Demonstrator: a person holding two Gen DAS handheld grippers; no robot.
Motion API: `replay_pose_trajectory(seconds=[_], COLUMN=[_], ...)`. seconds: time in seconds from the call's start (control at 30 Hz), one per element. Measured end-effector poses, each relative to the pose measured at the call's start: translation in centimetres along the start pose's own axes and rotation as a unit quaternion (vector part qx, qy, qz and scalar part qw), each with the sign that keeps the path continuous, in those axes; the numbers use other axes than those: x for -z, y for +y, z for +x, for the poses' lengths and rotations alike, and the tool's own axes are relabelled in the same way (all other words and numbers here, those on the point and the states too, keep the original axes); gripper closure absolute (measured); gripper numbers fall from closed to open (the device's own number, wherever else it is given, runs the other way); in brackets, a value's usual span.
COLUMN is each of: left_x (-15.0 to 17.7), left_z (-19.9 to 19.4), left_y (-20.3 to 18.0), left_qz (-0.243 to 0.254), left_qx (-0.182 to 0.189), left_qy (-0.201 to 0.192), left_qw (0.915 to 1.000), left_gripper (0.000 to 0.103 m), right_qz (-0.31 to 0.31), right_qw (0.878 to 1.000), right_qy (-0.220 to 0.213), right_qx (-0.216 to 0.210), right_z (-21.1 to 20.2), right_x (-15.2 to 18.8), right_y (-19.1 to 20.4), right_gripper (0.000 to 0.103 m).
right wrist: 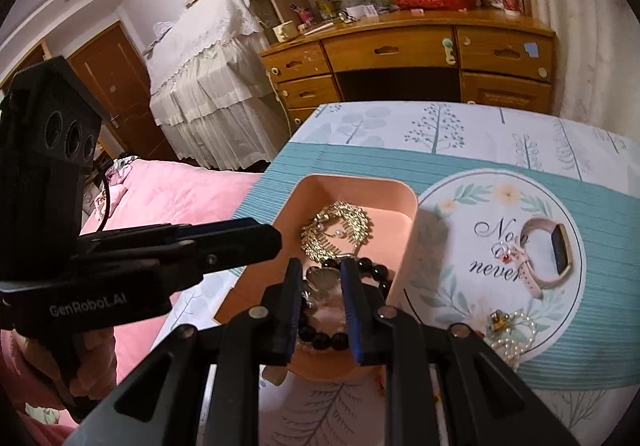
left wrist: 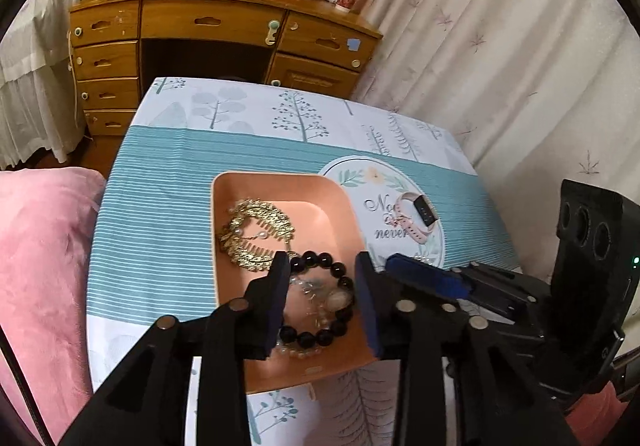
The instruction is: Organize jewelry
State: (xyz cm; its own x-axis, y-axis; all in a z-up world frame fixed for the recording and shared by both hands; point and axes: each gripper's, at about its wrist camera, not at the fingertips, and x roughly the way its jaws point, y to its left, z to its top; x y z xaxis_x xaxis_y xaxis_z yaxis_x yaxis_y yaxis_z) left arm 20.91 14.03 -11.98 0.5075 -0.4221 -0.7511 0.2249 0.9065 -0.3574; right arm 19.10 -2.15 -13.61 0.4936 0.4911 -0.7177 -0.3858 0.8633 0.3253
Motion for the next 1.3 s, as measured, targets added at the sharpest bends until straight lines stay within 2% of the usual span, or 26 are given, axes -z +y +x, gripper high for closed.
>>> replay_pose_trajectory(seconds=[0.03,0.07,0.13,0.3,0.37,0.53,0.6,0.67,0.77,0.97,1.03,1.17,1.2,1.3], left_x=[0.0,0.1,0.1,0.3,0.5,0.9,1.1,1.3,1.6,2.5,2.9,4.0,4.1,4.9], left_z=[0.0,0.0,0.0,0.5,0.6,0.8,1.0,1.3,1.5,2.0,2.2,3.4,3.7,5.2], left_y=[0.1,0.2,0.3,0.0,-0.4,-1.9,-2.7,-3.9,-5.7,-9.7,-11.0,-14.2,-14.7,-16.7], left_qz=[-0.002,-0.004,-0.005,-0.011,-0.012,-0.014,-0.016,-0.016,-0.007,0.013,0.020,0.054,0.060,0.080], left_qx=[-0.002,-0.004,-0.006,-0.022,-0.024,-0.027,-0.026,-0.021,-0.021,-0.032,-0.040,-0.058,-0.060,-0.068], left_qy=[0.002,0.002,0.004,0.021,0.024,0.025,0.028,0.028,0.026,0.010,0.005,0.000,0.001,0.005], left_qw=[1.0000,1.0000,1.0000,0.9995,0.9993,0.9992,0.9991,0.9992,0.9994,0.9994,0.9990,0.9968,0.9964,0.9944], left_gripper=[0.059,0.057,0.057,0.055,0.055,0.054,0.053,0.052,0.052,0.048,0.043,0.035,0.030,0.029], right_qz=[0.001,0.002,0.004,0.008,0.007,0.013,0.014,0.014,0.013,0.017,0.031,0.070,0.075,0.085], right_qw=[1.000,1.000,1.000,1.000,1.000,1.000,0.999,0.999,0.998,0.996,0.995,0.993,0.993,0.992], right_qy=[0.000,-0.001,-0.001,0.003,0.004,0.004,0.008,0.008,0.006,0.008,0.007,0.006,0.006,0.009], right_qx=[0.001,0.003,0.008,0.017,0.023,0.028,0.035,0.044,0.056,0.086,0.094,0.094,0.094,0.092], right_z=[-0.1,-0.2,-0.3,-0.8,-1.1,-2.1,-2.5,-3.1,-4.2,-6.3,-7.0,-8.2,-8.3,-8.4], right_x=[0.0,0.1,0.4,0.8,1.0,1.6,1.8,1.9,2.1,2.1,2.1,2.1,2.1,1.6], right_y=[-0.1,-0.2,-0.4,-1.0,-1.3,-2.4,-3.0,-3.7,-4.9,-8.3,-9.7,-12.9,-13.6,-15.5], right_gripper=[0.078,0.074,0.070,0.068,0.061,0.055,0.049,0.040,0.034,0.030,0.029,0.021,0.021,0.021])
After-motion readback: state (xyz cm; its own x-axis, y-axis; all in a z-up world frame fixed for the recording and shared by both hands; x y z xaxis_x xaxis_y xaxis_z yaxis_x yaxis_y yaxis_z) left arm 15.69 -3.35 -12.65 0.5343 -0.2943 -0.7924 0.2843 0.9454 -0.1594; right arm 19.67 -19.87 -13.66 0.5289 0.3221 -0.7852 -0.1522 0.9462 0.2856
